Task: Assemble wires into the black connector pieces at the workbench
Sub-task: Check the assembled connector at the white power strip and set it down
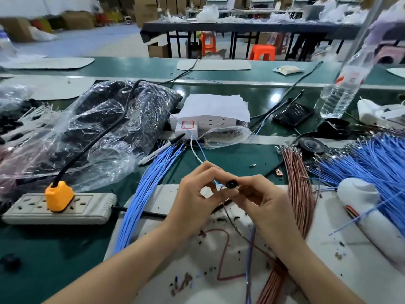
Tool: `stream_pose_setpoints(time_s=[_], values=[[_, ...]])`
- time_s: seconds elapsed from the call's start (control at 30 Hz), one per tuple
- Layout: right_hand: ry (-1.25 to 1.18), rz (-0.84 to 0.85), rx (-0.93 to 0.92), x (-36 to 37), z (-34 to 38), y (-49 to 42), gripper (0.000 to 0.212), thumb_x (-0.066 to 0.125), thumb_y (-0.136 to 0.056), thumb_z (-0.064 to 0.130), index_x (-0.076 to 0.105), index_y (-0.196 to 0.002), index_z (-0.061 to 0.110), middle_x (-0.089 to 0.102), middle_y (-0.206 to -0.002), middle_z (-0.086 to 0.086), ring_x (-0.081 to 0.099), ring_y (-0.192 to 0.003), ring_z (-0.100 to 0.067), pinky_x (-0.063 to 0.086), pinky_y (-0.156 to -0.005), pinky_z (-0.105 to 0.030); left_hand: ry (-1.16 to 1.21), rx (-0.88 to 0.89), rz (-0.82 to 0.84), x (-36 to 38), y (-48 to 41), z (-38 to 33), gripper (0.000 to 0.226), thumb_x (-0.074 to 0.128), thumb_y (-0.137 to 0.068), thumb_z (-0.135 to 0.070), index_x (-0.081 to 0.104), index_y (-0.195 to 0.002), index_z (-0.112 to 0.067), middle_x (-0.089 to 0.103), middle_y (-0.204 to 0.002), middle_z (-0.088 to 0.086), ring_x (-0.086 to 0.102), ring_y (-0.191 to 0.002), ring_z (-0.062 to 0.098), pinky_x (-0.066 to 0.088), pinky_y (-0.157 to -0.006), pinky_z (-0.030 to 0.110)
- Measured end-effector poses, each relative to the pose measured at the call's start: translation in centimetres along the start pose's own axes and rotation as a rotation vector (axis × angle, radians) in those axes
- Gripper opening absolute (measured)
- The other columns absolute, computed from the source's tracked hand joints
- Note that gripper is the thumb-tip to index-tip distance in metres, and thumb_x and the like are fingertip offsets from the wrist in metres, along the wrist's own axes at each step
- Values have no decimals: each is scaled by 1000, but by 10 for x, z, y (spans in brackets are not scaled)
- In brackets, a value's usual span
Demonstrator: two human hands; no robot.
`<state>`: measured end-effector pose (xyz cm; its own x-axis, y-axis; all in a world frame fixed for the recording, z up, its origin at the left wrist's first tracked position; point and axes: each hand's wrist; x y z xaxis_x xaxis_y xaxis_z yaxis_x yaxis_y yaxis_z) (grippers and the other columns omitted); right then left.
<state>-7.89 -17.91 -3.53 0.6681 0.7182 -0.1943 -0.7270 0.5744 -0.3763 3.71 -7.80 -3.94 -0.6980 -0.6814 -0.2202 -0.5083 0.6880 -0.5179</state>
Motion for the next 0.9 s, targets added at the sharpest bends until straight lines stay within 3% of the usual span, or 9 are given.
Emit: stream_pose_setpoints(time_s=[0.17, 0.37, 0.63, 0.8, 0.9], values=[[76, -37, -100, -1, -2, 0, 37, 76, -74, 2, 65, -84, 35, 66, -76, 1, 64, -67, -4, 48, -64, -11, -57, 66, 7, 0, 1, -1, 19, 75, -76, -13, 71, -94, -16, 62, -86, -3, 59, -81, 9, 42, -70, 17], [112, -39, -174, -1, -4, 0, 33, 76, -74, -3, 68, -86, 27, 64, -75, 2, 62, -67, -6, 48, -64, -13, -37, 96, -7, 1, 1, -1, 19, 76, -75, -12, 72, -93, -17, 62, -86, -2, 58, -80, 7, 39, -74, 12], [150, -44, -259, 2, -4, 0, 13, 71, -75, 7, 70, -85, 15, 62, -74, -2, 61, -65, -12, 52, -60, -24, 55, 83, 6, 2, 4, -3, 17, 73, -78, -20, 69, -95, -22, 58, -87, -5, 57, -78, 18, 47, -75, 27], [317, -92, -355, 2, -5, 0, 14, 72, -69, 4, 69, -83, 7, 57, -74, -1, 52, -65, -6, 42, -65, -9, 40, 124, 8, 4, 6, -5, 16, 71, -80, -20, 68, -96, -19, 57, -89, -4, 55, -73, 21, 48, -69, 31], [324, -78, -341, 3, -6, 0, 13, 71, -72, 4, 69, -84, 3, 58, -76, -3, 54, -66, -7, 45, -64, -12, 75, 104, 6, 2, 5, -7, 17, 72, -79, -19, 68, -95, -18, 57, -87, -2, 55, -71, 22, 49, -66, 36]])
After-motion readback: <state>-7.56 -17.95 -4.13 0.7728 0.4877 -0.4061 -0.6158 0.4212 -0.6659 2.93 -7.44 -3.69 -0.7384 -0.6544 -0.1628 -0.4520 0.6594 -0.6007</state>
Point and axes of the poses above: each hand's wrist, its own y-axis away from the middle knuckle, its own x-axis out of the palm, z = x × y
